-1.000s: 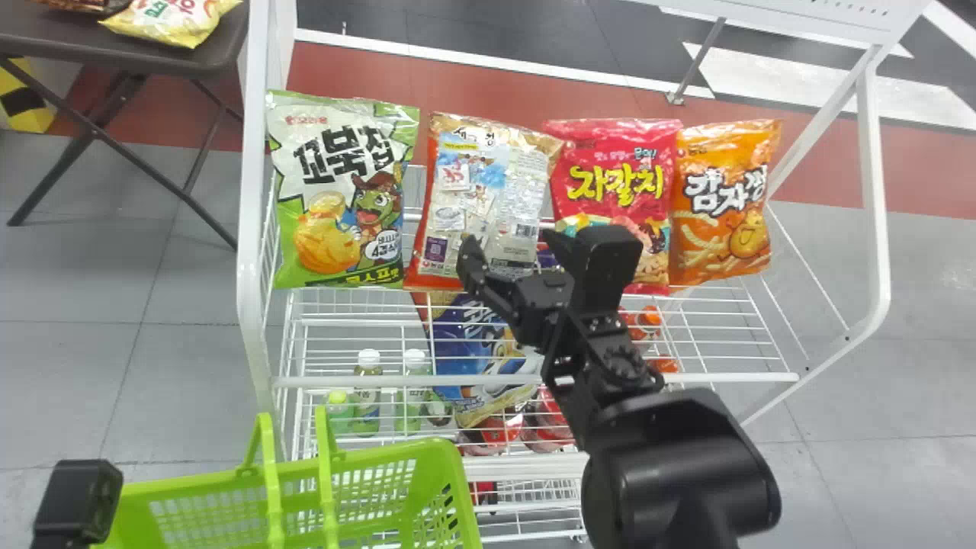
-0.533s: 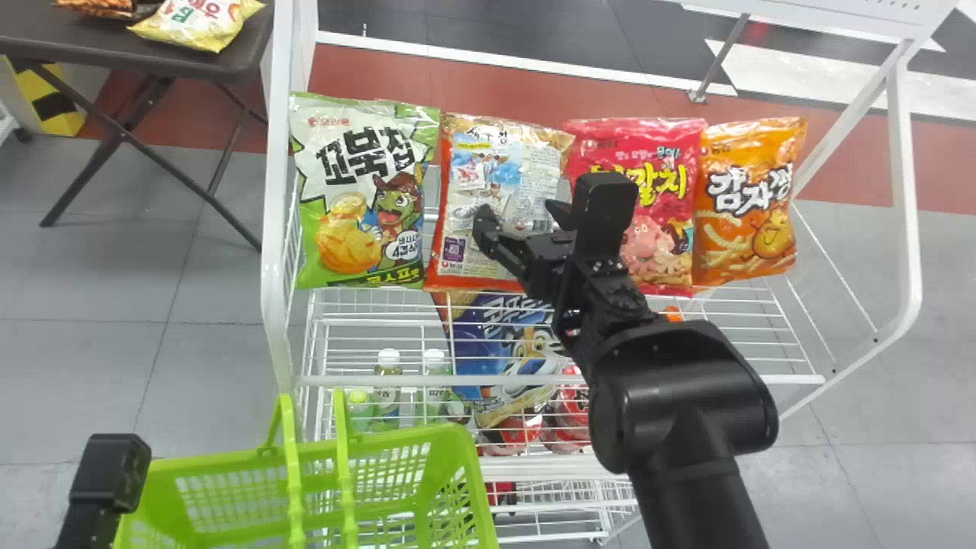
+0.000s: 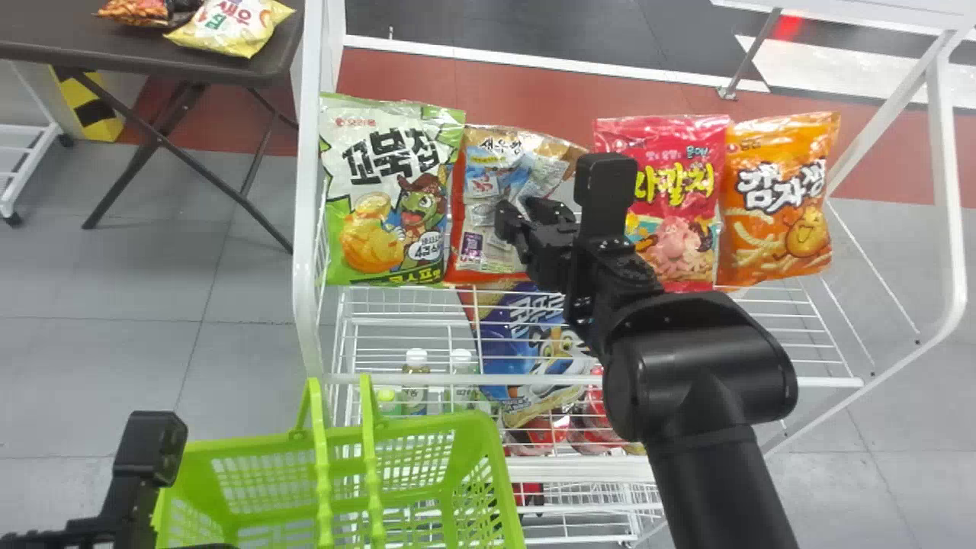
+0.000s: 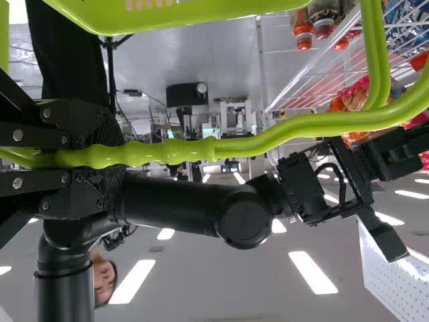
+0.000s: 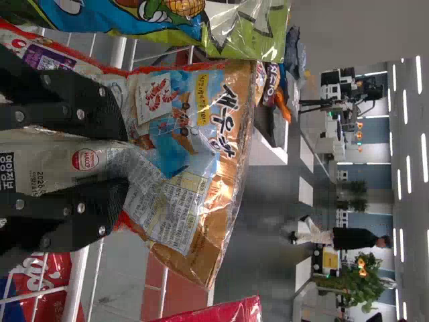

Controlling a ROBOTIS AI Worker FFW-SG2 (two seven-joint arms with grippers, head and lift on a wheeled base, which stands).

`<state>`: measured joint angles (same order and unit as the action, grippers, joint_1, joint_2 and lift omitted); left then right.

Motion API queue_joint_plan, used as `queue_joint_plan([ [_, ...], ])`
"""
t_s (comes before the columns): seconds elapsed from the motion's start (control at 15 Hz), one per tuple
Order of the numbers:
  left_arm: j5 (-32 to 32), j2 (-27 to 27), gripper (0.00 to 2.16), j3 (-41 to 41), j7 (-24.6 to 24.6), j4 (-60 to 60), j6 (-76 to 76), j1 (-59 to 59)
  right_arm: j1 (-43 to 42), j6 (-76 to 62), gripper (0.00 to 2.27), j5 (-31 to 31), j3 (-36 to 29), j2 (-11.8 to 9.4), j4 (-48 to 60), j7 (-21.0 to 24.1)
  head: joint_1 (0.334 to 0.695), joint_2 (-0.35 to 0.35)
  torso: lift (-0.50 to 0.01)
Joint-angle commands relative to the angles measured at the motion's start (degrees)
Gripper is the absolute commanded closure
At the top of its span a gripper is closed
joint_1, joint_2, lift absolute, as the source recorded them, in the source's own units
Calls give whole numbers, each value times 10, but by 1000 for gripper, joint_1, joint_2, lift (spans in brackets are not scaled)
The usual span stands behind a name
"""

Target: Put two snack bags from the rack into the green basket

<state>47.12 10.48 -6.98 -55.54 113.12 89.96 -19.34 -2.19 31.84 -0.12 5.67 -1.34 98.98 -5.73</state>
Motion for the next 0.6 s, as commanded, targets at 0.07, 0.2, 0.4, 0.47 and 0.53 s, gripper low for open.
queue_joint_plan([
  [0.07,2,2,1268,-1,0,-1,1,1,42,1,2186,1,-4,-4,58,5,695,-168,-4],
  [0.2,2,2,1268,-1,0,0,1,1,76,19,2186,14,-5,-10,108,24,695,-173,-4],
  [0.4,2,2,1268,6,-1,4,1,0,97,24,2186,9,-19,-24,135,35,695,-215,-4],
  [0.47,2,2,1268,9,0,4,1,-1,97,22,2186,6,-22,-26,135,39,695,-228,-4],
  [0.53,2,1,1268,10,0,7,1,-5,97,22,2186,5,-27,-26,134,40,695,-238,-4],
])
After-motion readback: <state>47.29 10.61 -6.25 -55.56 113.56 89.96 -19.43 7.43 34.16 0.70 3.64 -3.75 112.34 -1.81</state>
